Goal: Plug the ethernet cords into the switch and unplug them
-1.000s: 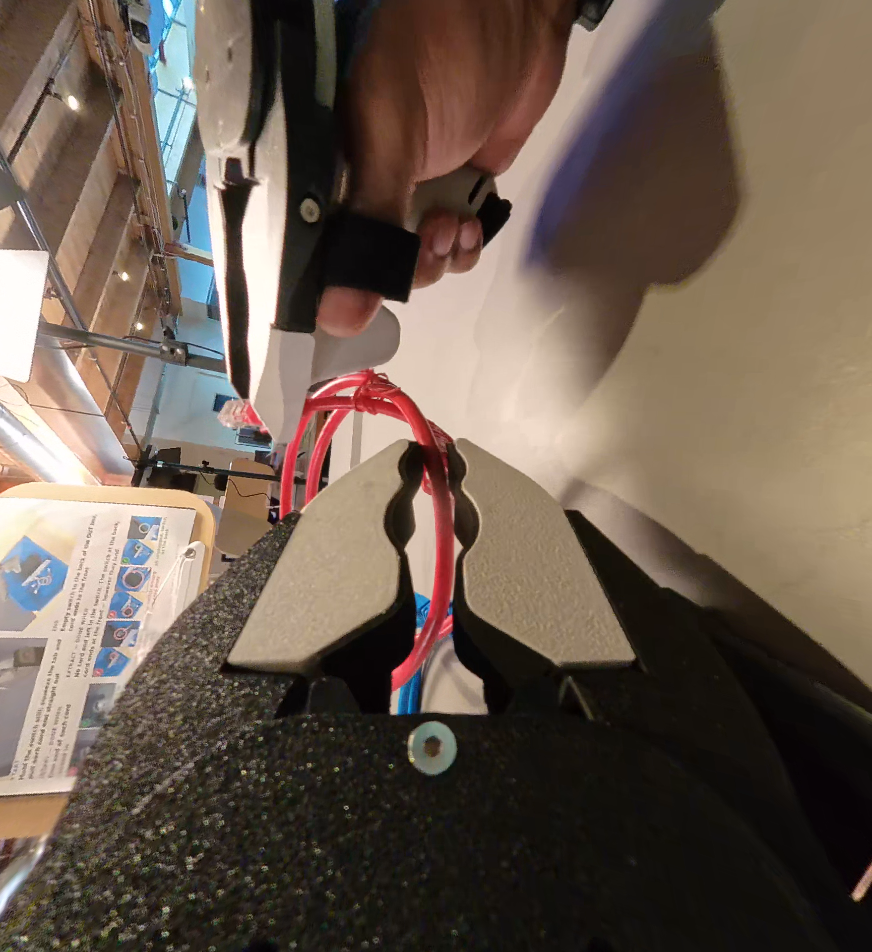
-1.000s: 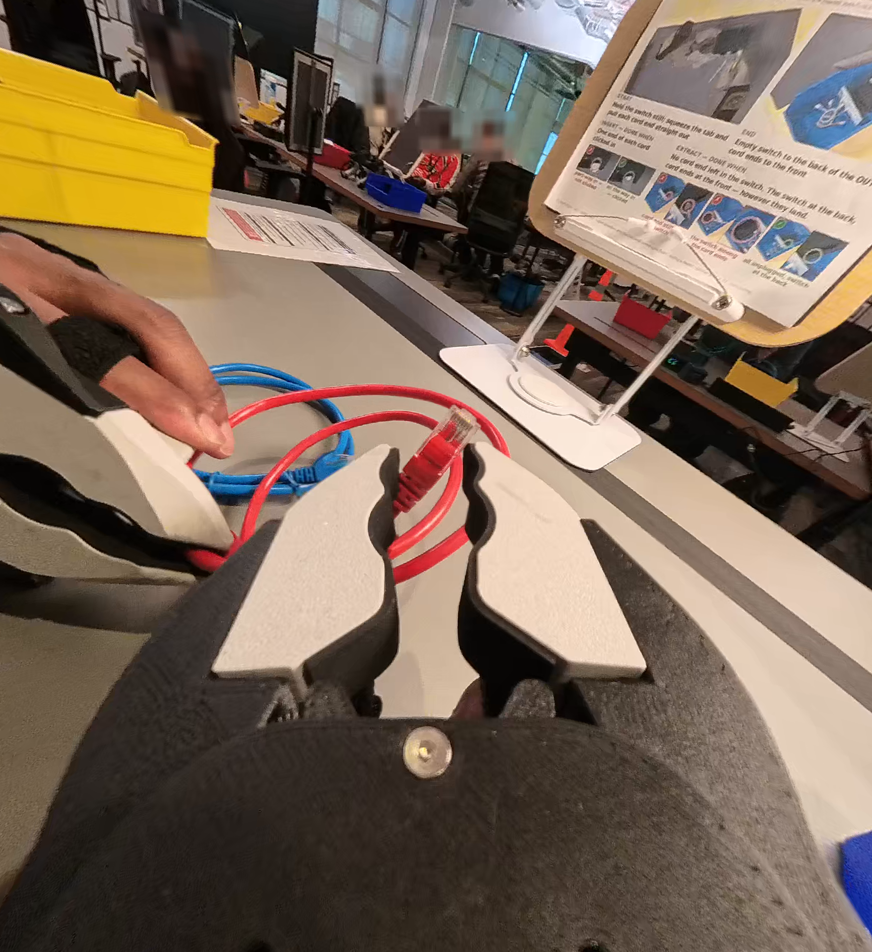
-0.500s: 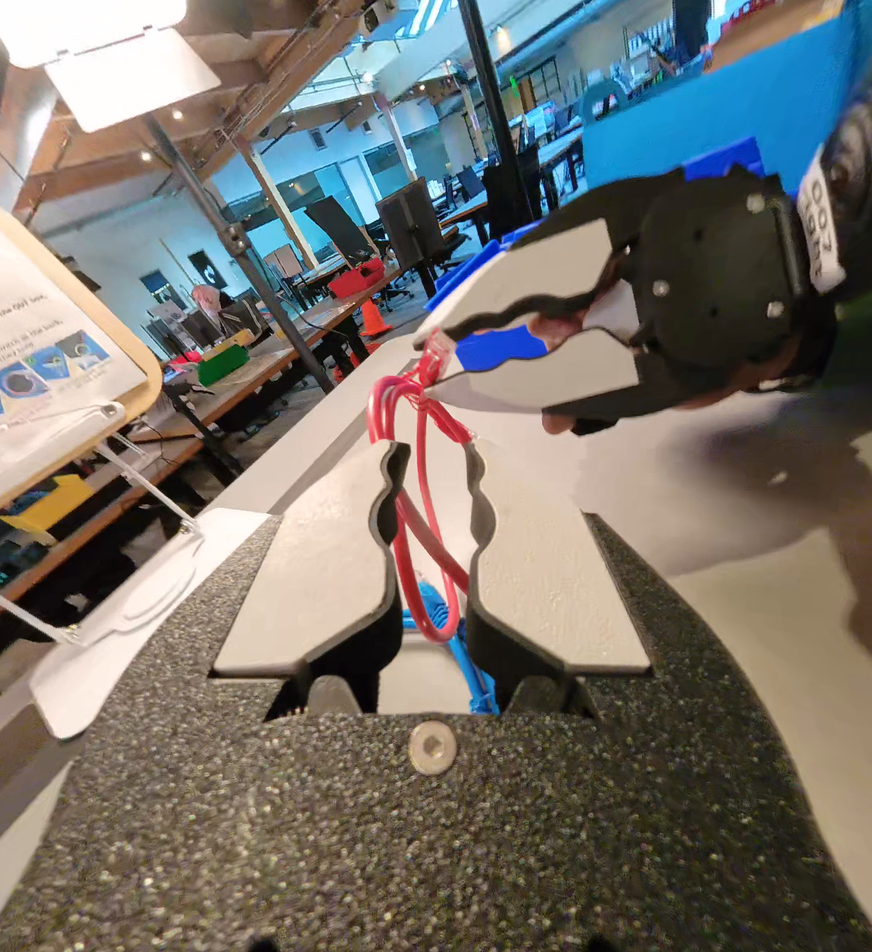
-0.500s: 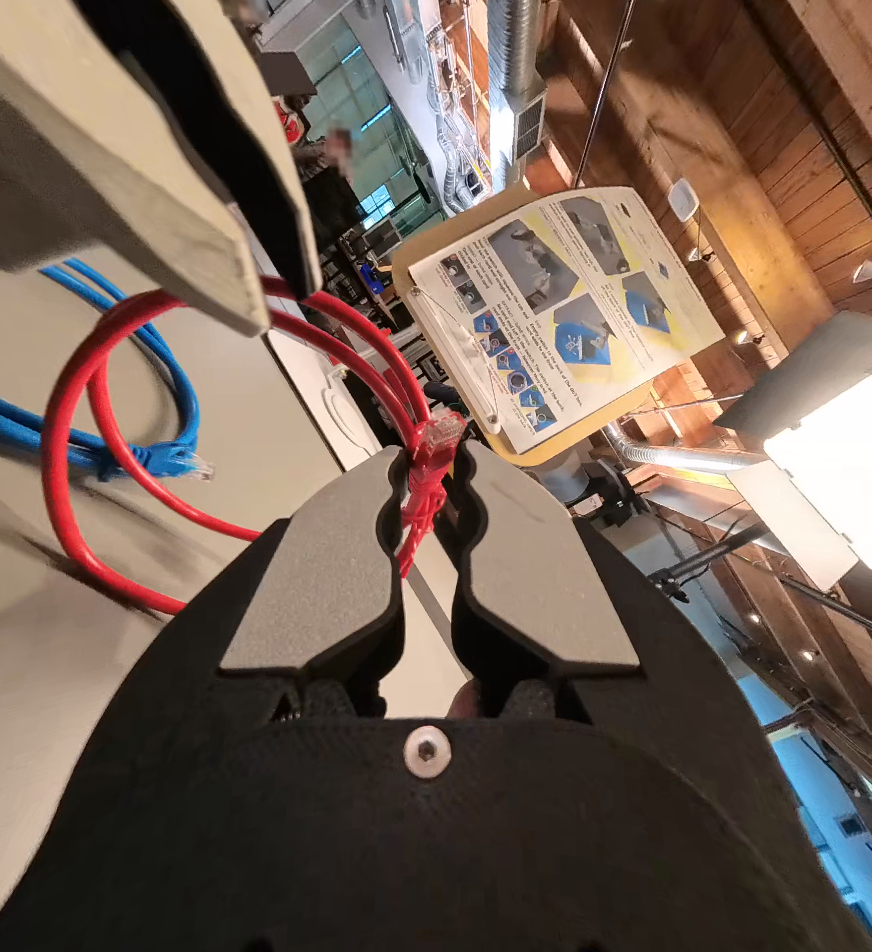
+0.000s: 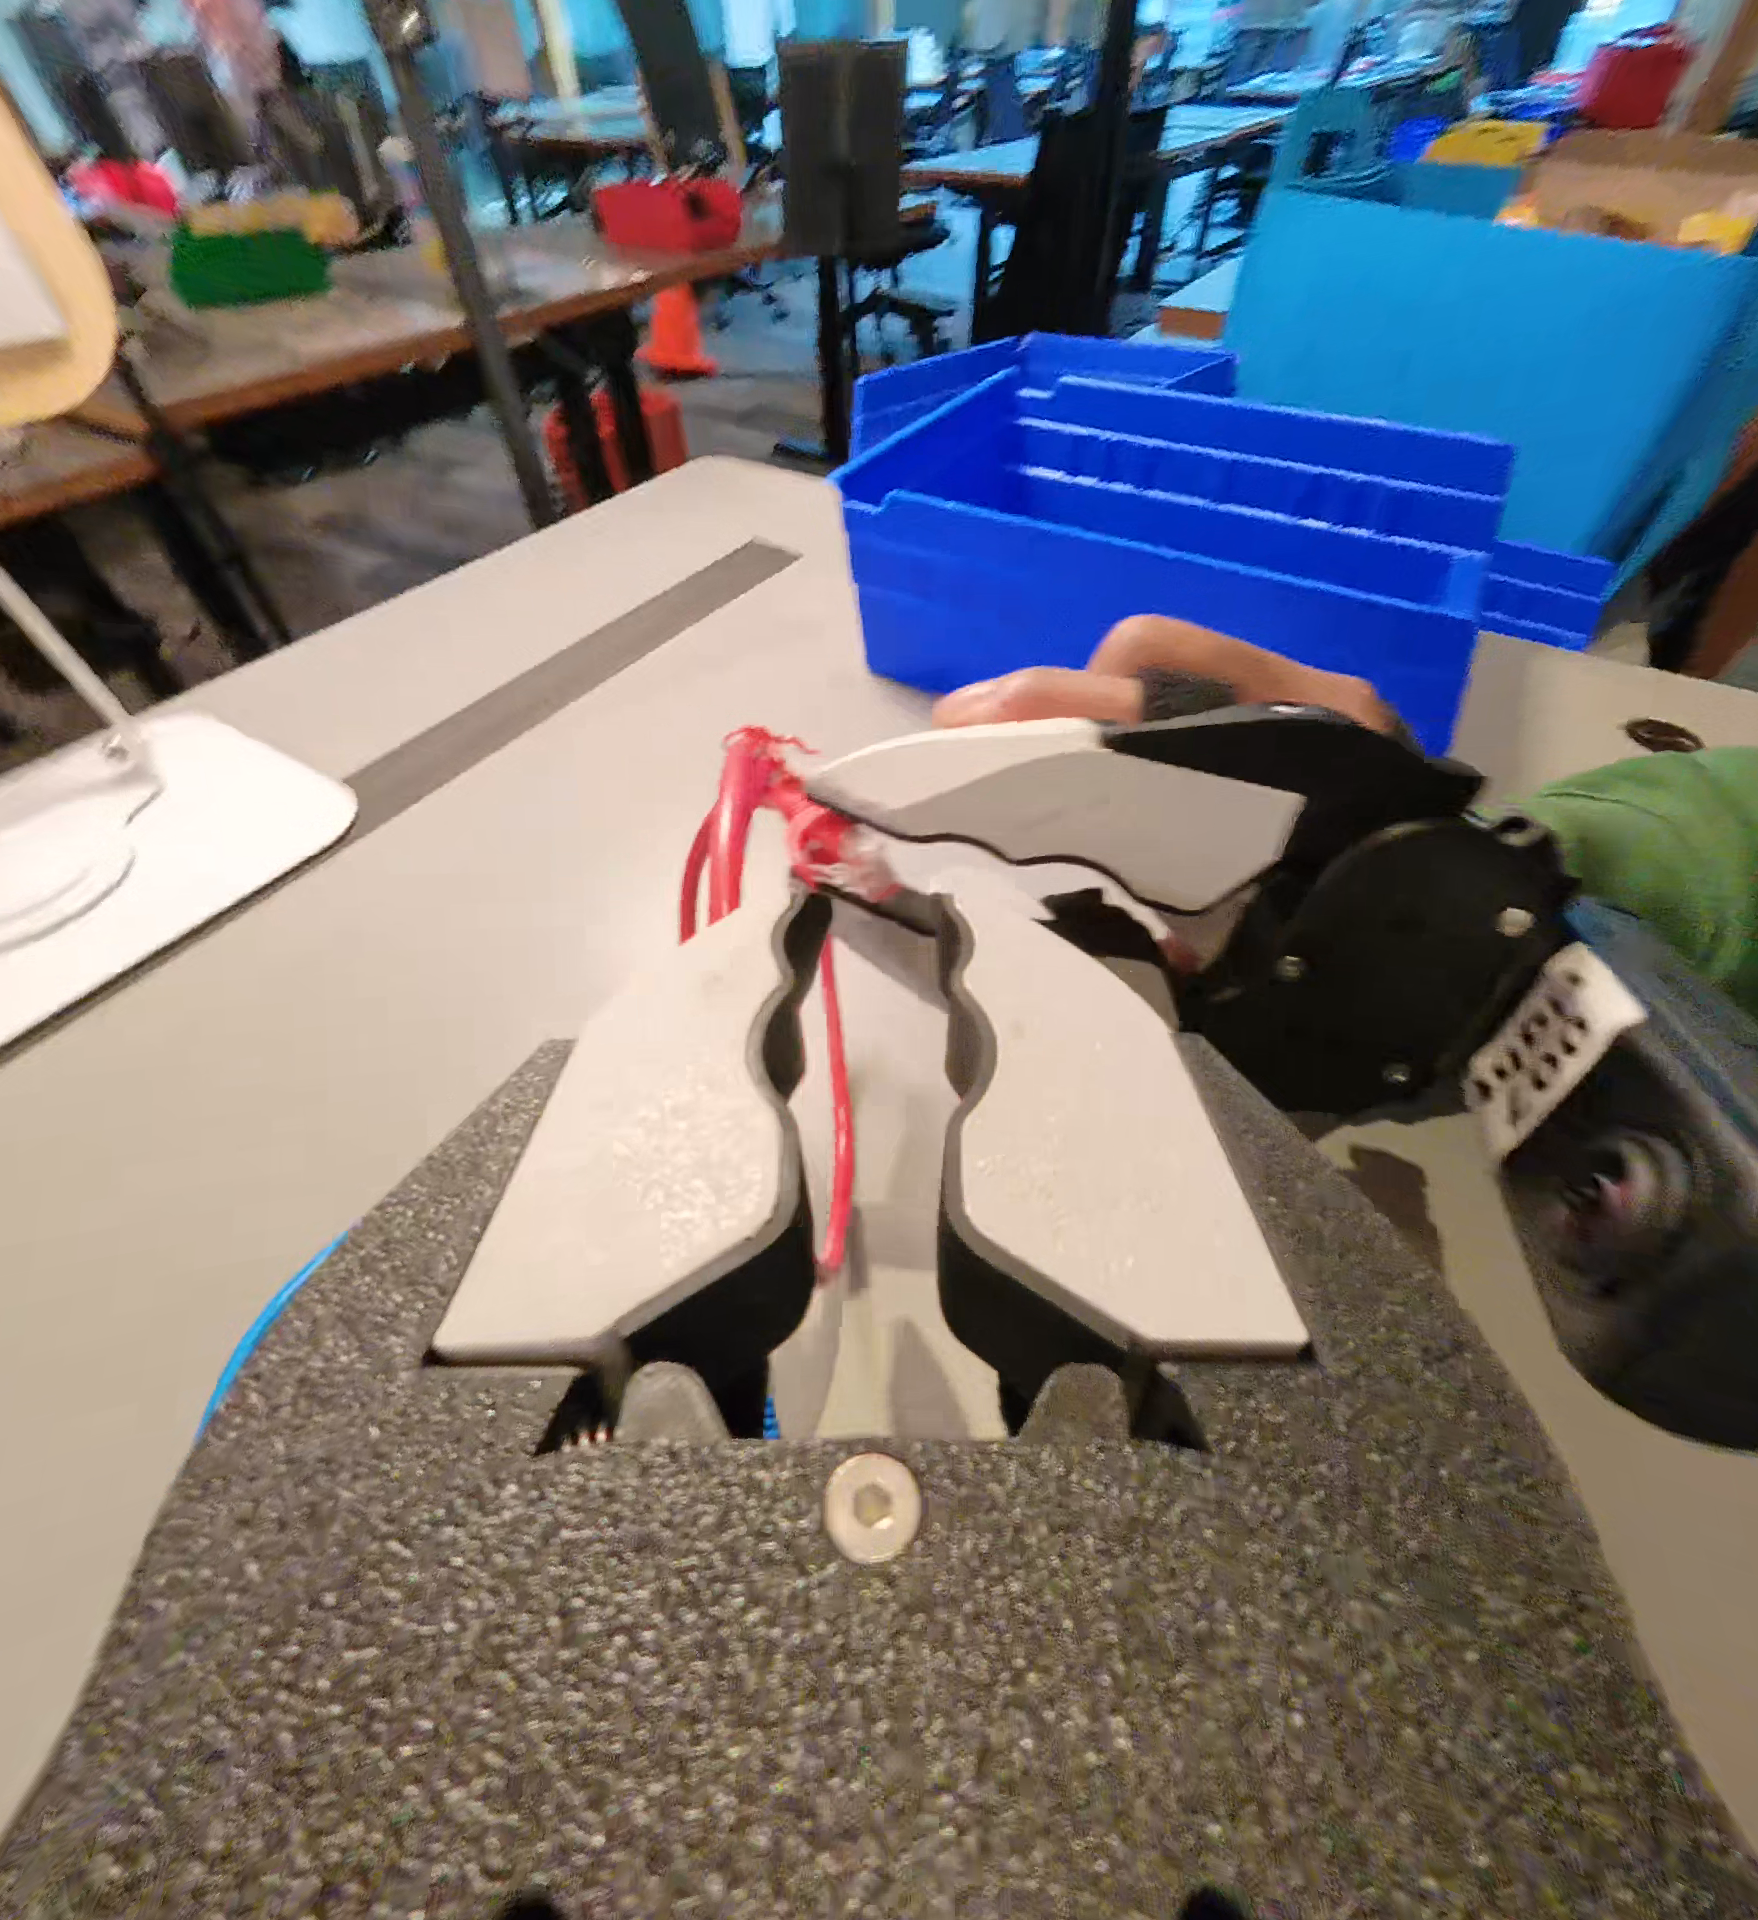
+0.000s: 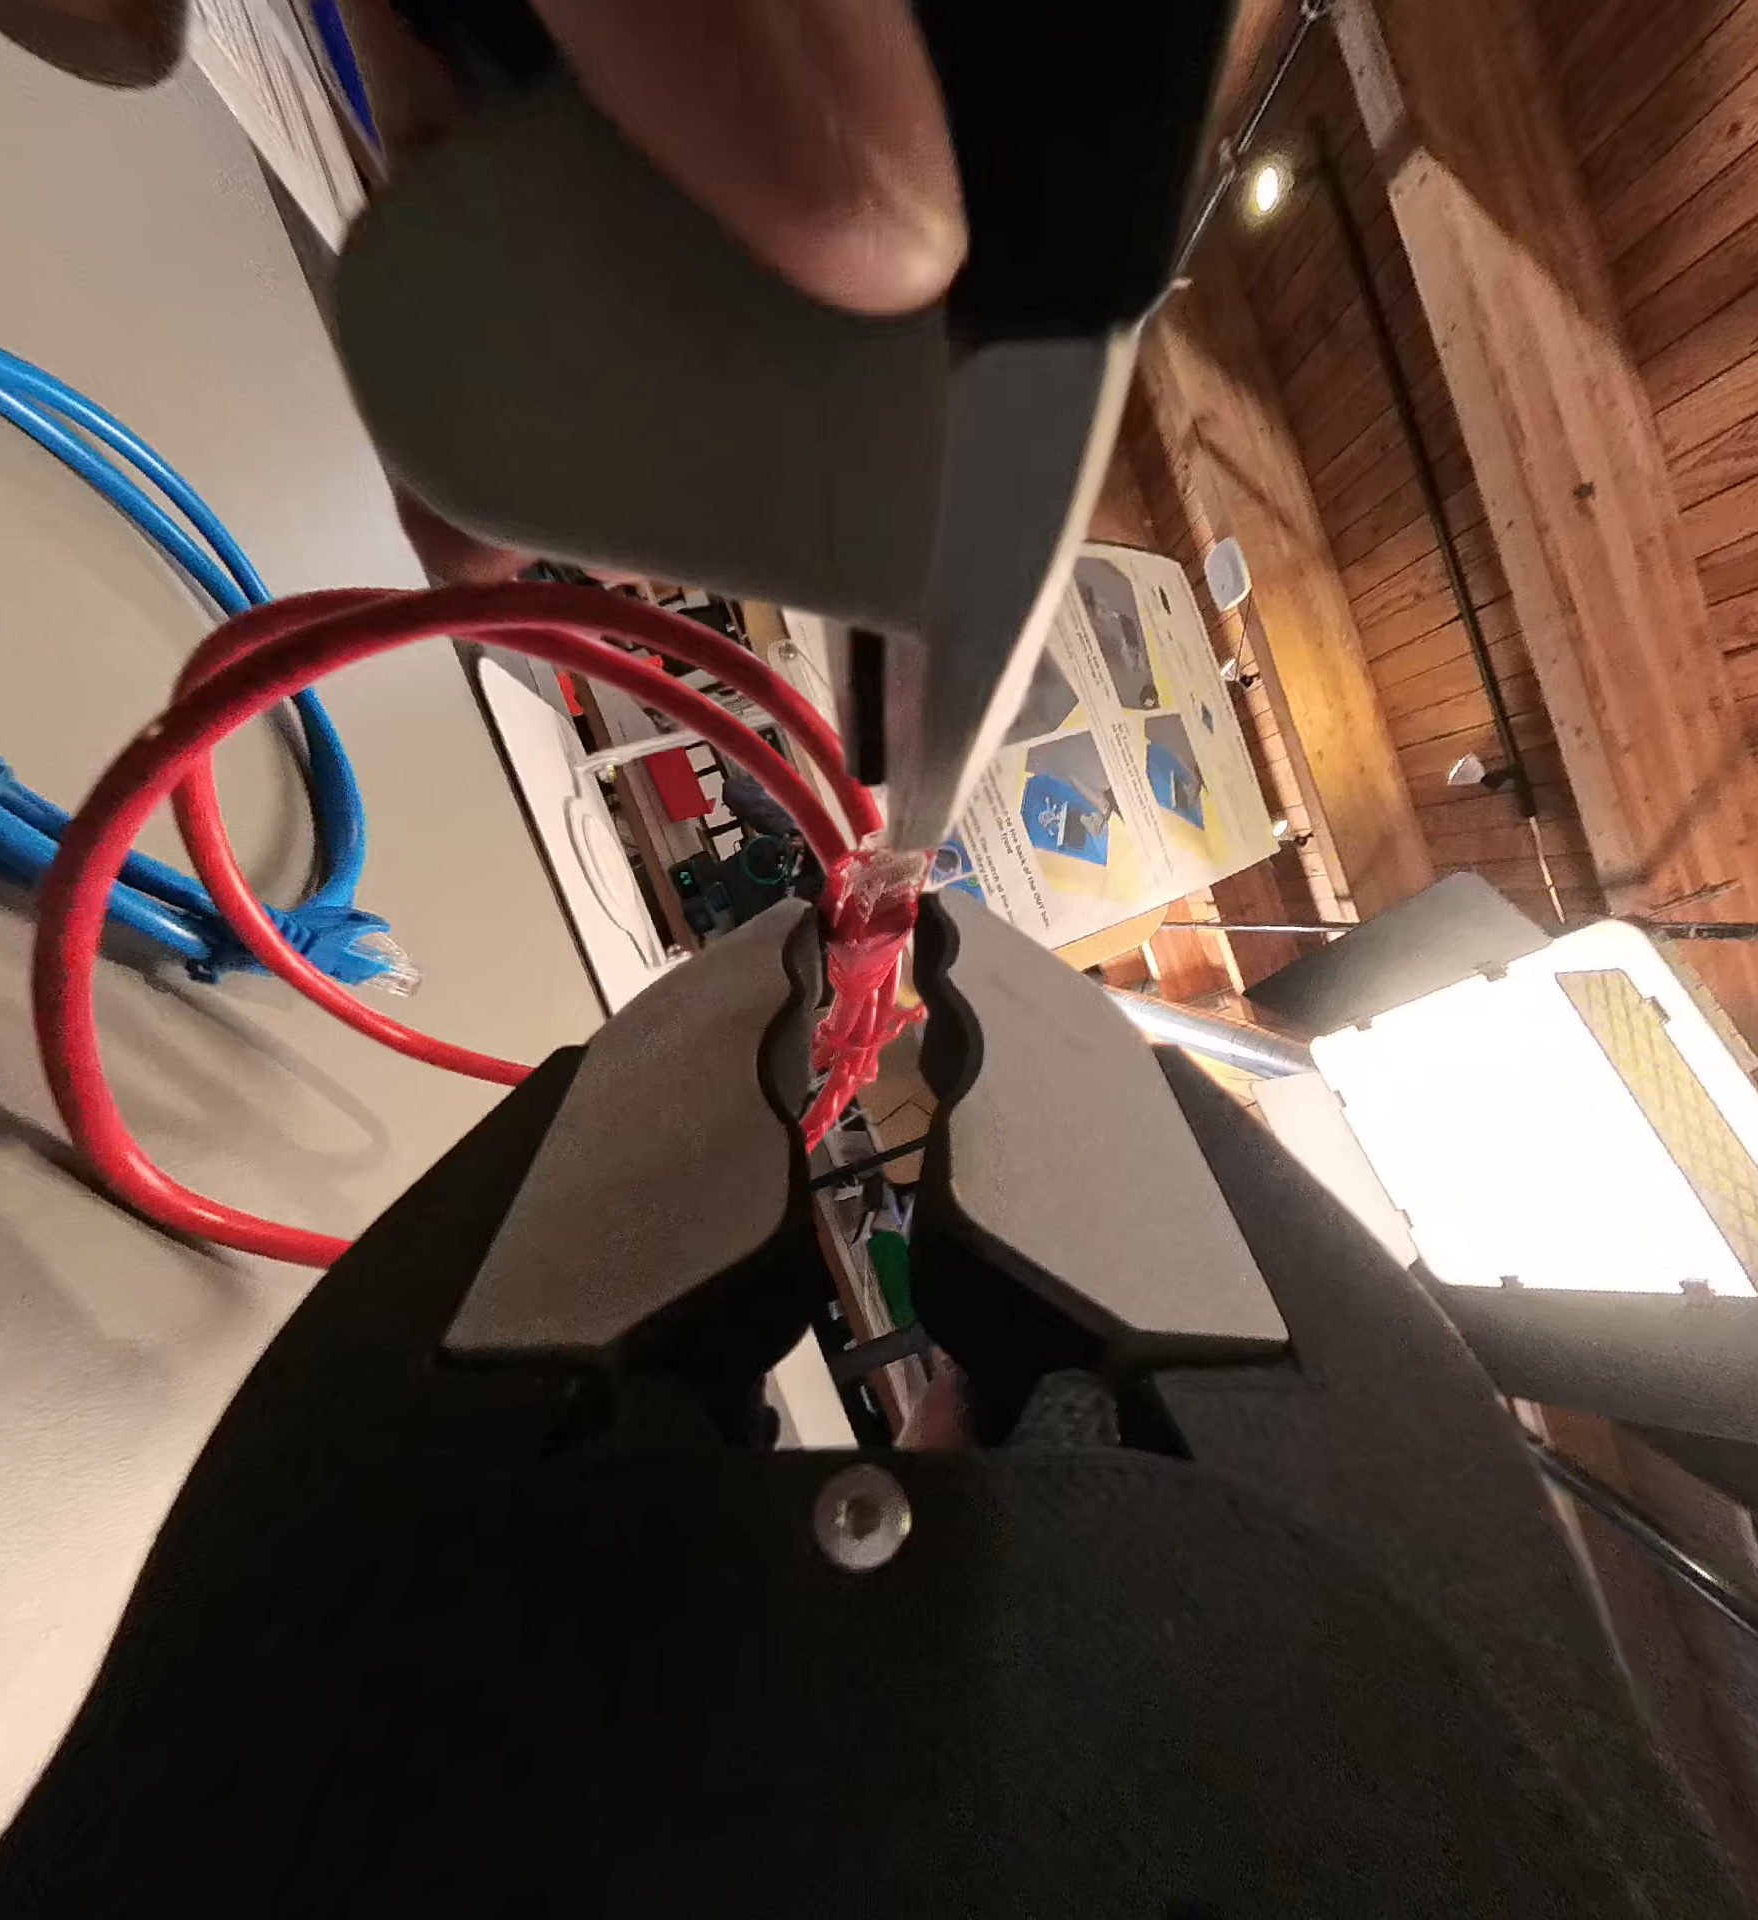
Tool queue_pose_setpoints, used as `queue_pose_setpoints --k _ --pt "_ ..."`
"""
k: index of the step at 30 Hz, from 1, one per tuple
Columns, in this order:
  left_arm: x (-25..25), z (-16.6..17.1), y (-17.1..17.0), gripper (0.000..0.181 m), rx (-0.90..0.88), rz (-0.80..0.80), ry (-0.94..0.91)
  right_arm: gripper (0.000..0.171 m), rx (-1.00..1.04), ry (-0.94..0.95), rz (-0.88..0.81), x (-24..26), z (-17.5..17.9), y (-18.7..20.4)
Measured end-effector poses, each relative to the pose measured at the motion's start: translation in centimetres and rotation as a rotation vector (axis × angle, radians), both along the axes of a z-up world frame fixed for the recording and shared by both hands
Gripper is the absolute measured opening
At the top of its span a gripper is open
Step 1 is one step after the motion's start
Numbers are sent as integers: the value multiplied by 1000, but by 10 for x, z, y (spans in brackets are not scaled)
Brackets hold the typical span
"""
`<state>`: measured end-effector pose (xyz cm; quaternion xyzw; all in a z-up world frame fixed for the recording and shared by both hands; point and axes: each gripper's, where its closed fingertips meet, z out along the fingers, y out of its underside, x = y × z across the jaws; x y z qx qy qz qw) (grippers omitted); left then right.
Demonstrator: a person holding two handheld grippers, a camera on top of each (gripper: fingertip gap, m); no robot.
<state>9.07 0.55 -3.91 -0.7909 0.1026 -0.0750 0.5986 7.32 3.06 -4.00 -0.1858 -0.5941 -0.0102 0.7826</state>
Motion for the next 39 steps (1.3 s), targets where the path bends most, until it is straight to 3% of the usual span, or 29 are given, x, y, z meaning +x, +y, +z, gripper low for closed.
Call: queue_pose_setpoints --k 6,11,19,30,39 --pt "-6 -4 1 33 -36 30 -86 17 55 9 -5 0 1 -8" --pt "-5 -1 1 37 11 71 3 17 65 19 -11 -1 2 -12" --pt "-10 -3 1 21 1 74 7 17 97 28 -11 -2 2 -15" --pt "-10 -3 0 19 26 113 157 16 134 36 -13 -2 4 -20" --pt "-12 2 0 11 139 47 148 16 54 -1 29 2 2 -17"
